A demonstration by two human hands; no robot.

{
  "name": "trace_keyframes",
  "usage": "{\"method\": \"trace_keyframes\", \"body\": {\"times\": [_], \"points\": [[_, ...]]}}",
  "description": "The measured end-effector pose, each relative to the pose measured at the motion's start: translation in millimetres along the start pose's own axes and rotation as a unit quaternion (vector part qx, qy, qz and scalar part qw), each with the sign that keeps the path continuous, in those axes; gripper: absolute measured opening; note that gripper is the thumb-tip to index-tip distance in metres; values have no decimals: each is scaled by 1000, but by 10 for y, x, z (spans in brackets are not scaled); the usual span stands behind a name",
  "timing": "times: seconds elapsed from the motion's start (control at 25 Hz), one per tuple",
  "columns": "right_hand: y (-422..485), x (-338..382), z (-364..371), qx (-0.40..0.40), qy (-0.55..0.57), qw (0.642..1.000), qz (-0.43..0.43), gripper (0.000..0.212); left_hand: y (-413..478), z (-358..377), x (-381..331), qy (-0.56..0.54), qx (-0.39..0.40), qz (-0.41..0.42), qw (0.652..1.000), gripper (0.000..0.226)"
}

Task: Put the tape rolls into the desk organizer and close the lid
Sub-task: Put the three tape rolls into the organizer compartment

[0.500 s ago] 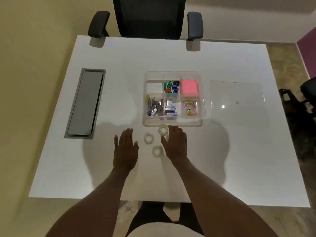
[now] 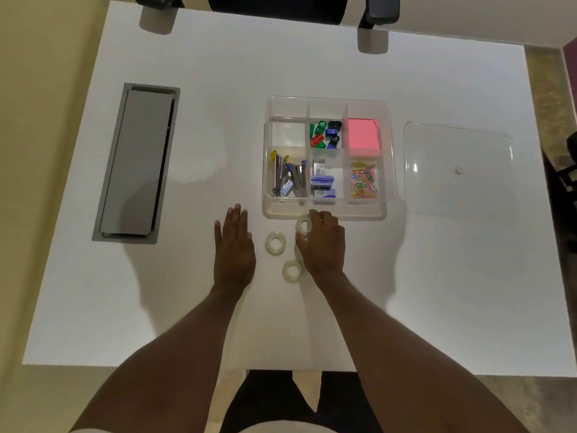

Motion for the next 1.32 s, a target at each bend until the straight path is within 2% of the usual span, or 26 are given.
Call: {"method": "trace_keyframes", "body": {"times": [0.12, 0.36, 0.52, 0.68, 0.76, 0.96, 1.16, 1.32], "points": [[16, 35, -28, -12, 9, 1000, -8, 41, 0, -11, 19, 30, -12, -8, 999, 55], [-37, 354, -365, -65, 116, 987, -85, 55, -7, -6, 30, 43, -11, -26, 999, 56], [489, 657, -705, -106, 172, 973, -113, 51, -3, -11, 29, 44, -10, -29, 999, 56], [1259, 827, -922, -85, 201, 971, -101, 50, -6, -25, 22, 42, -11, -28, 999, 55], [1650, 866, -897, -54, 184, 977, -93, 51, 9, -20, 32, 39, -9, -30, 999, 55], [2253, 922, -523, 62, 48, 994, -75, 42, 12, -16, 29, 32, -5, -34, 999, 56], [2409, 936, -347, 61, -4, 996, -67, 39, 13, 4, 46, 37, -2, -35, 999, 56], [2355, 915, -414, 28, 39, 997, -60, 35, 19, 22, 49, 43, 5, -38, 998, 57]]}}
Point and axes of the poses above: each hand's wrist, its own y-axis towards the middle knuckle, its own z-axis out of the palm, x = y × z, the point moved 9 cm from there along y, towards the middle knuckle, and after that the axes turned 5 degrees about x, right-handed, at the moved point
